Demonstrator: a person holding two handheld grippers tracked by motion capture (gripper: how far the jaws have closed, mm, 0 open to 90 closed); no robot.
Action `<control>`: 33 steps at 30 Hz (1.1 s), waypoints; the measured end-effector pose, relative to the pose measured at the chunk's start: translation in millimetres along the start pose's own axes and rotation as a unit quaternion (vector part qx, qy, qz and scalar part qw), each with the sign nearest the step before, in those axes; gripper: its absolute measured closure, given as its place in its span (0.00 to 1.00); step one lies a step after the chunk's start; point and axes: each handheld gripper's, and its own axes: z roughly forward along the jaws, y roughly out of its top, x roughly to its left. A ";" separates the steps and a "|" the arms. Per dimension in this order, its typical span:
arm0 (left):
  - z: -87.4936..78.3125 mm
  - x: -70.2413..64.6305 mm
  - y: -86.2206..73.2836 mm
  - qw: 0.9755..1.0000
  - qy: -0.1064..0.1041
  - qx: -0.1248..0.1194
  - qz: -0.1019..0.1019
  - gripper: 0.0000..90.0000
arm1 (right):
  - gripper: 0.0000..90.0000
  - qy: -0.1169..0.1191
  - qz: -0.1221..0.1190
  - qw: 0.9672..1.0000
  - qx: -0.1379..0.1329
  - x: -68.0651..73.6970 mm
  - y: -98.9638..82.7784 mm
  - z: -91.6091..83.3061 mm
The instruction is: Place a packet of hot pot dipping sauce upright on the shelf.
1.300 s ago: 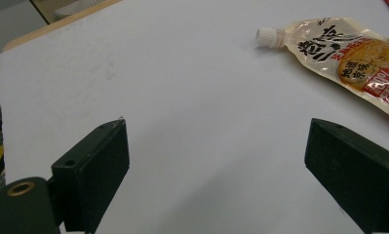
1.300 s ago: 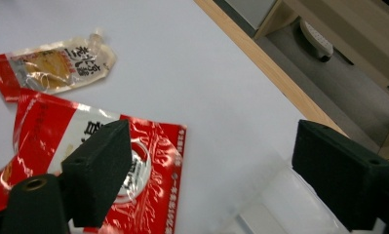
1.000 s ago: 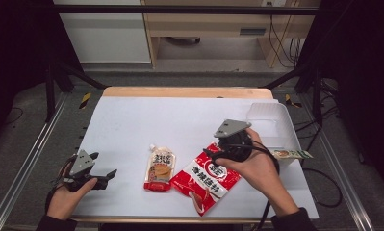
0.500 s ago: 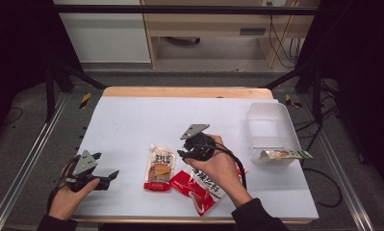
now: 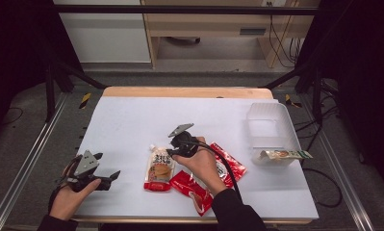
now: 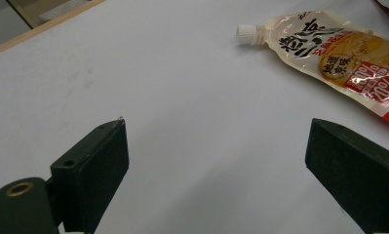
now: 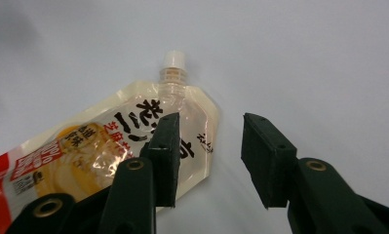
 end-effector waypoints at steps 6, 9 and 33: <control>0.0 1.2 -0.1 1.000 0.000 -0.001 -0.003 0.10 | 0.66 0.006 0.013 1.000 0.017 -1.8 -3.9 18.7; 0.0 1.4 -0.1 1.000 0.000 -0.001 -0.004 0.10 | 0.65 0.004 0.017 1.000 0.026 -1.4 -5.2 24.0; 2.0 1.5 0.5 1.000 -0.003 0.002 -0.001 0.10 | 0.74 0.020 0.022 0.998 0.049 3.3 -6.7 33.0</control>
